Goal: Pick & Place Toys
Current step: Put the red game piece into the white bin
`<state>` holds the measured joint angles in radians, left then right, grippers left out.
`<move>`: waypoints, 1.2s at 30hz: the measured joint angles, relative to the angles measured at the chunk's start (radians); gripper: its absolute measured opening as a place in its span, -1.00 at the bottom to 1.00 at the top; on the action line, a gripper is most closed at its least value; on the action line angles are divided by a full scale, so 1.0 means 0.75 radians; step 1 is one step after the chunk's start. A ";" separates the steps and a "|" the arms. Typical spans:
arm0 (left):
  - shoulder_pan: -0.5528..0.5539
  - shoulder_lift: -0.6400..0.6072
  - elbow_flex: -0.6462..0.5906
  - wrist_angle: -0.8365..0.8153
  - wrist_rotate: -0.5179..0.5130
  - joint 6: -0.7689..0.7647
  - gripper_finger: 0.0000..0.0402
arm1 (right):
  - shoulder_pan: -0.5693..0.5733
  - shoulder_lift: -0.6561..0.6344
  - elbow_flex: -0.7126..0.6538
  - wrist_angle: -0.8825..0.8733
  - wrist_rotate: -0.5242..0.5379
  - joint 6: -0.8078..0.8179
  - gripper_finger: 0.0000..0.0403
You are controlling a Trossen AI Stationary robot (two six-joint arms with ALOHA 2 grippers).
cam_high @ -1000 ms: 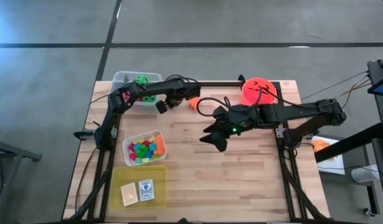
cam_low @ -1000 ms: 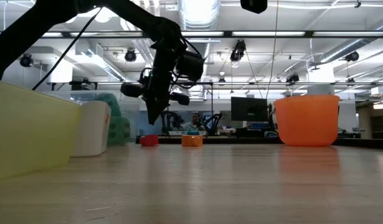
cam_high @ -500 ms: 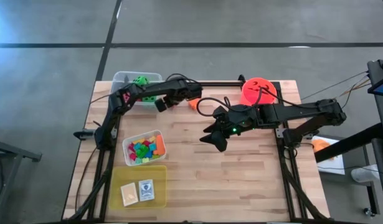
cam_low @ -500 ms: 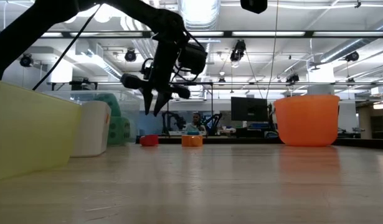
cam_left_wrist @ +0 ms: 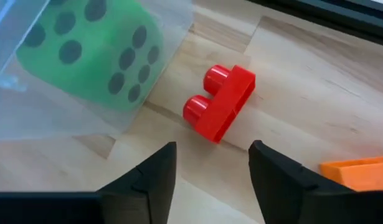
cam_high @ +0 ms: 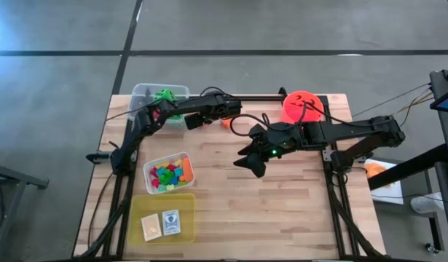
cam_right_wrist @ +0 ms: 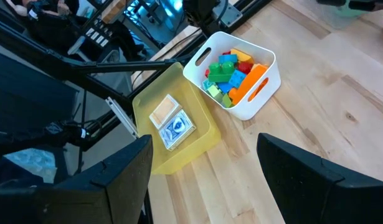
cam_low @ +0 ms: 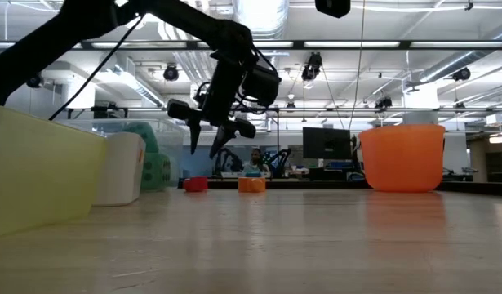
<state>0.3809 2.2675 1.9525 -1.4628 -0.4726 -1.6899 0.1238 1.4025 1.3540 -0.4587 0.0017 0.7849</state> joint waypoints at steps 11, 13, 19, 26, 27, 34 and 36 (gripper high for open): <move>0.001 0.241 0.260 -0.145 0.002 0.259 0.01 | 0.000 0.000 0.000 -0.001 0.000 0.000 0.40; 0.003 0.236 0.243 -0.148 -0.008 0.261 0.01 | 0.000 0.000 0.000 0.000 0.000 0.000 0.40; 0.013 0.235 0.241 -0.146 -0.071 0.305 0.01 | 0.000 0.000 0.000 0.000 0.000 0.000 0.40; 0.016 0.235 0.241 -0.145 -0.084 0.340 0.01 | 0.000 0.000 0.000 0.000 0.000 0.000 0.40; 0.017 0.234 0.241 -0.145 -0.079 0.335 0.01 | 0.000 0.000 0.000 0.000 0.000 0.000 0.40; 0.030 0.234 0.241 -0.145 0.000 0.284 0.01 | 0.000 0.000 0.000 0.000 0.000 0.000 0.40; 0.041 0.232 0.241 -0.145 0.025 0.269 0.01 | 0.000 0.000 0.000 0.000 0.000 0.000 0.40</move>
<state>0.4118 2.4415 2.1334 -1.5715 -0.4539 -1.4883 0.1238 1.4025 1.3540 -0.4590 0.0016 0.7849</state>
